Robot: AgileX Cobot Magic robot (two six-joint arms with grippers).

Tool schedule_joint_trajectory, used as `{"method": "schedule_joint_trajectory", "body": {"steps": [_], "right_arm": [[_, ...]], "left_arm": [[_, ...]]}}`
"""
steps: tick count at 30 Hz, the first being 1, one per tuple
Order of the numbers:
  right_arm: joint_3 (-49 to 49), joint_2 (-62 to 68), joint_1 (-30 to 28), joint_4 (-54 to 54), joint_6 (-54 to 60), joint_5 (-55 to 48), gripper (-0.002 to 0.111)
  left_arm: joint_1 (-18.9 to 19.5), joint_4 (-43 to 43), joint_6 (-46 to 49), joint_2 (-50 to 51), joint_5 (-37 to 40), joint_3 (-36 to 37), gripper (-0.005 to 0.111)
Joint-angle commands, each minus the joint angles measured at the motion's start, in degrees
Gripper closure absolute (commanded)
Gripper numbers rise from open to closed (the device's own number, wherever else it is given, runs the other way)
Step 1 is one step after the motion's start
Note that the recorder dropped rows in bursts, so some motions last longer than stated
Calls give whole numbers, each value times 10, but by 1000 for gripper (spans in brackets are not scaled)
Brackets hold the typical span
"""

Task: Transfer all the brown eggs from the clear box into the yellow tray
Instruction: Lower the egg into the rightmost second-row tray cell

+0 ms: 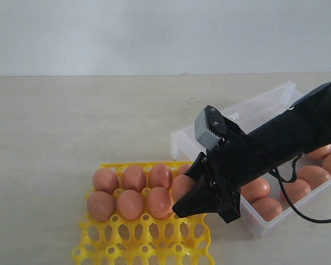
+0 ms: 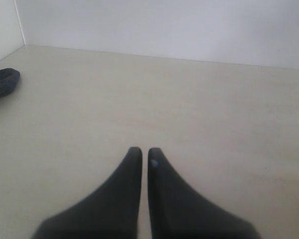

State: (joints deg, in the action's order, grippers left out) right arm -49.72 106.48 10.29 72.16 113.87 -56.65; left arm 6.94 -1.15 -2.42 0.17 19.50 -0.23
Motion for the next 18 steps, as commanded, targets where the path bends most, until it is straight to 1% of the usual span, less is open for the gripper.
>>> {"method": "schedule_joint_trajectory", "body": {"steps": [1, 6, 10, 13, 18], "right_arm": [[1, -5, 0, -3, 0, 20, 72], [1, -5, 0, 5, 8, 9, 72], [1, -5, 0, 8, 74, 9, 72], [1, -5, 3, 19, 78, 12, 72], [1, -5, 24, 21, 78, 59, 72]], "left_arm": [[-2, 0, 2, -2, -2, 2, 103], [-2, 0, 2, -2, -2, 2, 103], [-2, 0, 2, -2, -2, 2, 103], [-2, 0, 2, -2, -2, 2, 103], [-2, 0, 2, -2, -2, 2, 103]]}}
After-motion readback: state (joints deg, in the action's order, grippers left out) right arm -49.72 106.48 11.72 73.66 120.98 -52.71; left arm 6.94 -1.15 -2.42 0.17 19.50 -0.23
